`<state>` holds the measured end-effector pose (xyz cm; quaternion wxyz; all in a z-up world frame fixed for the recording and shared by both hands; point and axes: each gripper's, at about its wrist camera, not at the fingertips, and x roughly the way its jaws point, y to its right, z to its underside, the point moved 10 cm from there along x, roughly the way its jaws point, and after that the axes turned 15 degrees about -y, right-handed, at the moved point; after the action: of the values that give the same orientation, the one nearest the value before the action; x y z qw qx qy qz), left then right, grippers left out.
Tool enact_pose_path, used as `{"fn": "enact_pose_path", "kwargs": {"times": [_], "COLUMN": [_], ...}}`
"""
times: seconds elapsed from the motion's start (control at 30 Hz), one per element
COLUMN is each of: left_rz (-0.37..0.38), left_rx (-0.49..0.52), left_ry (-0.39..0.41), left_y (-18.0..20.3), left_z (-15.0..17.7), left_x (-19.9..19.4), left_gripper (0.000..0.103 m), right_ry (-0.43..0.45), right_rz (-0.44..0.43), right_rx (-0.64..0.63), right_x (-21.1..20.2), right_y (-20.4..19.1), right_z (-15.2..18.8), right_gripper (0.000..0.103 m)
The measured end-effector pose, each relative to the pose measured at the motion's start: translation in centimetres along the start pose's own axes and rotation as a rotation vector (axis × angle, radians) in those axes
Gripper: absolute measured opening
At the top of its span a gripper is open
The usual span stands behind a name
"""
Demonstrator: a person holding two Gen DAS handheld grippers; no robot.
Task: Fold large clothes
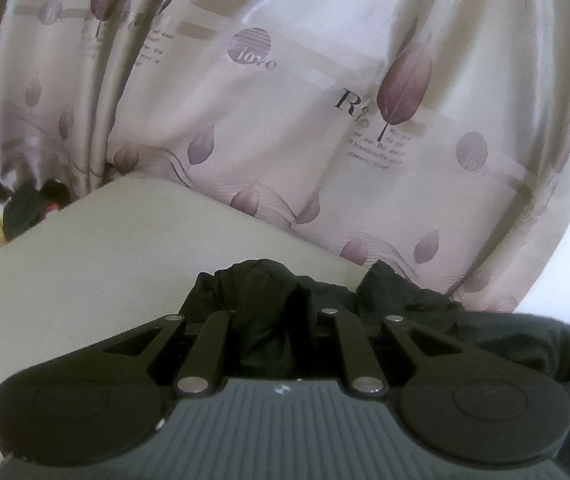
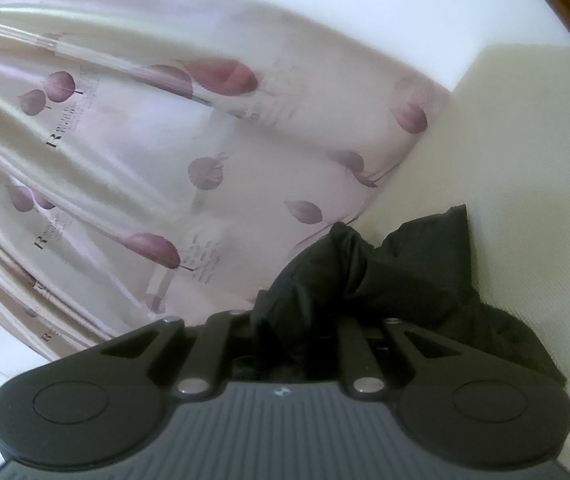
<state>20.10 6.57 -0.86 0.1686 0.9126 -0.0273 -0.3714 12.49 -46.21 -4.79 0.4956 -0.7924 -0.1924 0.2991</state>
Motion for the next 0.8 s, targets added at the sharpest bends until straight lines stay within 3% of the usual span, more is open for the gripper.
{"fn": "enact_pose_path", "kwargs": {"times": [0.8], "left_rz": [-0.133], "left_rx": [0.074], "left_ry": [0.005], "left_y": [1.1], "left_z": [-1.9], "left_x": [9.6], "left_gripper": [0.025], "right_ry": [0.001], "right_rz": [0.127], "right_rx": [0.065], "right_x": [8.0], "right_y": [6.4], "right_z": [-4.2], "right_gripper": [0.015]}}
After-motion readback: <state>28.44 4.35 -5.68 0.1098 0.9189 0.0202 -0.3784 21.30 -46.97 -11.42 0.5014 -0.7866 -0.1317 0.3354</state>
